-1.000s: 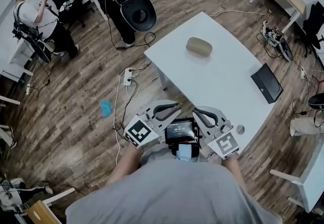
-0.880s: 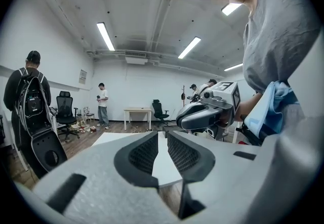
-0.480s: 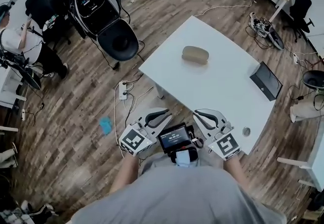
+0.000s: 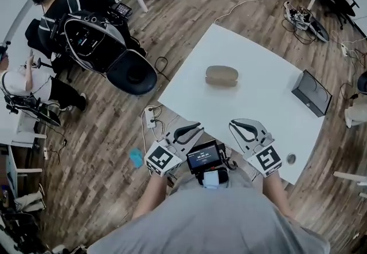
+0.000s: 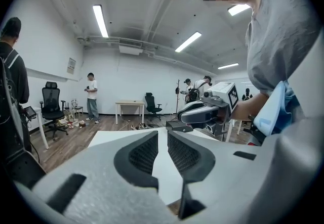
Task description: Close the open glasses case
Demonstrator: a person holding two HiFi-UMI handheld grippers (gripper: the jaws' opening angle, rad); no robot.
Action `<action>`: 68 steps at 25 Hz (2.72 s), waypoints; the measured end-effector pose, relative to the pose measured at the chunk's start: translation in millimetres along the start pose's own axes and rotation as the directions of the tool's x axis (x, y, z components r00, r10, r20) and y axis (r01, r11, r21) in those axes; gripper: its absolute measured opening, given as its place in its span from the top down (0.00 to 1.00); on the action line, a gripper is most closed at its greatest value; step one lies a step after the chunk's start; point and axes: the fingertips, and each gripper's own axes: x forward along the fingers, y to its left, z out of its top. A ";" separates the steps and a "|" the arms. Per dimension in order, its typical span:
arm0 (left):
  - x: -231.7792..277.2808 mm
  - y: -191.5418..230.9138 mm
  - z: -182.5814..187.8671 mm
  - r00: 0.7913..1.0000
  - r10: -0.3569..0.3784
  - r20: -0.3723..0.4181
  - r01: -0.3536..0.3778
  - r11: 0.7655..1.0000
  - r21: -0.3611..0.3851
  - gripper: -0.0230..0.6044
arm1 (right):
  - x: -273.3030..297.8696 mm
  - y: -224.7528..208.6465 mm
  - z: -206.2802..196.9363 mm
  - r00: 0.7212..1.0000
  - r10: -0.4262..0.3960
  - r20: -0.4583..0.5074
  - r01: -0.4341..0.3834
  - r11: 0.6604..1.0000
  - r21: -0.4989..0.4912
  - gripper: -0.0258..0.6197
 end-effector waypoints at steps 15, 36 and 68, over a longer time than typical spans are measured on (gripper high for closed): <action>76.2 109.5 6.5 0.985 -0.042 -0.170 0.071 0.983 0.168 0.86 | 0.5 -82.1 -27.3 0.984 -0.180 0.001 0.177 0.971 0.163 0.90; 63.3 145.1 -31.1 0.985 -0.063 -0.162 0.066 0.998 0.011 0.86 | 153.5 -165.9 -189.1 0.787 -0.080 -0.612 -0.111 0.957 -0.268 0.90; 75.8 135.7 -60.1 0.967 -0.108 -0.230 0.102 0.994 -0.038 0.86 | 147.2 -115.8 -249.9 0.689 -0.104 -0.717 -0.144 0.950 -0.276 0.90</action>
